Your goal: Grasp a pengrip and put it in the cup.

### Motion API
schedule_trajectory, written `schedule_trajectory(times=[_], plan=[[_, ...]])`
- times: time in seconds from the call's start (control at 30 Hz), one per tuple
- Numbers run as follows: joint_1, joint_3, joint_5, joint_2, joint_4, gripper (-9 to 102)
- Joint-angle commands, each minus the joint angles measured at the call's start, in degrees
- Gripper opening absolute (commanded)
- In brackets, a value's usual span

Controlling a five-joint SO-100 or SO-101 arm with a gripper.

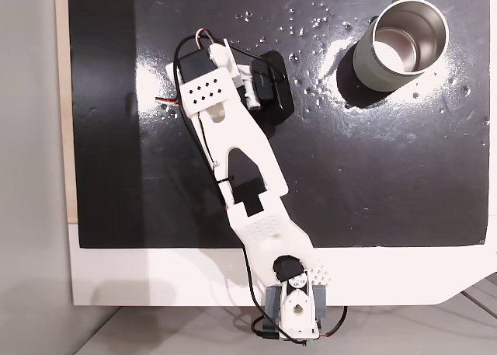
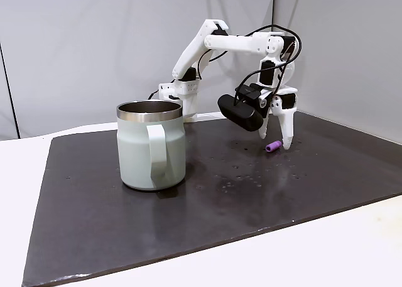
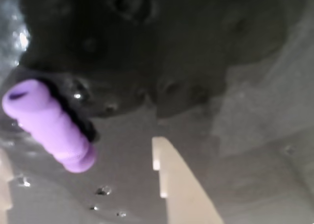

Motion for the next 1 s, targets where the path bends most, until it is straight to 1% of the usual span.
schedule_trajectory(times=[0.0, 0.23, 0.5, 0.63, 0.77, 0.97], plan=[[0.3, -4.4, 0.5, -0.7, 0.5, 27], [0.1, -5.7, 1.0, -3.2, 0.5, 9], [0.4, -5.8, 1.3, -3.2, 0.4, 0], [0.6, -5.8, 1.3, -1.3, 1.1, 0], [1.1, -5.9, 1.3, 4.3, 2.6, 0], [3.1, -11.3, 0.4, 11.4, 9.7, 0]])
